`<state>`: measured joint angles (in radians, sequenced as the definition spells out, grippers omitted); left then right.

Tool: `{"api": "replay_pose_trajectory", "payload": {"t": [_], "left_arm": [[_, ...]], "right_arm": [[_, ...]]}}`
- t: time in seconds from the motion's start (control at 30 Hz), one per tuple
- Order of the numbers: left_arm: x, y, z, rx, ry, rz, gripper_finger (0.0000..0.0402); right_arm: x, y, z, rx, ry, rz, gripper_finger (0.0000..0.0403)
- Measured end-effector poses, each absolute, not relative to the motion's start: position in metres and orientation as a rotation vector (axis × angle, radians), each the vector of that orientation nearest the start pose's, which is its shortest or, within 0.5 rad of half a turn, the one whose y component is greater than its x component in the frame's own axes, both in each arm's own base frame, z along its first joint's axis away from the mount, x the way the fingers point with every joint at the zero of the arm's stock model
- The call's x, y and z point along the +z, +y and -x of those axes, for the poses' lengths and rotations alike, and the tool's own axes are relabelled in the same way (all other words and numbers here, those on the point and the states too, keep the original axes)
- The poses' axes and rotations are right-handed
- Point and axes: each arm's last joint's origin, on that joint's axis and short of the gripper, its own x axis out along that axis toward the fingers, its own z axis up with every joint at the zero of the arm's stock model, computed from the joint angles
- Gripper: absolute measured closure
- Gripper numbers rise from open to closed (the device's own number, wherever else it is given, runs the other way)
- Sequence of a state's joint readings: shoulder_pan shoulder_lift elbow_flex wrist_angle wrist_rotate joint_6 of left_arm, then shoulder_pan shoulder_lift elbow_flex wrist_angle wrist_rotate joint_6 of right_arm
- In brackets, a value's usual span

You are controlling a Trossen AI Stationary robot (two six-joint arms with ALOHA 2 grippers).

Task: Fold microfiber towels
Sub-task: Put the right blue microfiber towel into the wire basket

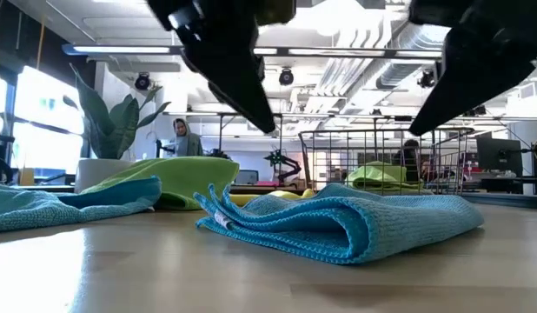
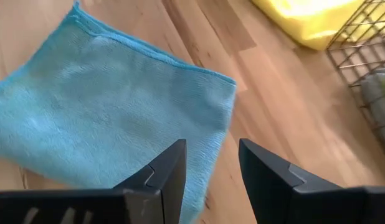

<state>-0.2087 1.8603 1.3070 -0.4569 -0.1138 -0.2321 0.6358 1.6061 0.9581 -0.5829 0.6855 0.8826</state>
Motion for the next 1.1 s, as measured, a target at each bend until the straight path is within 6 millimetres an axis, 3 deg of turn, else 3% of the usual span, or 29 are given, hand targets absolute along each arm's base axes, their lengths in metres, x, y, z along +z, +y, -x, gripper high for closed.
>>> {"api": "replay_pose_trajectory", "payload": {"t": [0.2, 0.5, 0.87, 1.1], "left_arm": [[0.162, -0.045, -0.373, -0.075, 0.915, 0.314, 0.0291], [0.143, -0.006, -0.366, 0.0, 0.849, 0.509, 0.0282], [0.143, 0.006, -0.366, 0.049, 0.846, 0.564, 0.0225], [0.144, 0.006, -0.366, 0.066, 0.839, 0.604, 0.0216]], "right_arm": [[0.185, 0.158, -0.24, -0.465, 0.822, -0.02, 0.0263], [0.185, 0.15, -0.245, -0.484, 0.83, -0.003, 0.0263], [0.183, 0.15, -0.245, -0.407, 0.916, -0.007, 0.0263], [0.181, 0.153, -0.244, -0.321, 1.007, -0.077, 0.0263]]}}
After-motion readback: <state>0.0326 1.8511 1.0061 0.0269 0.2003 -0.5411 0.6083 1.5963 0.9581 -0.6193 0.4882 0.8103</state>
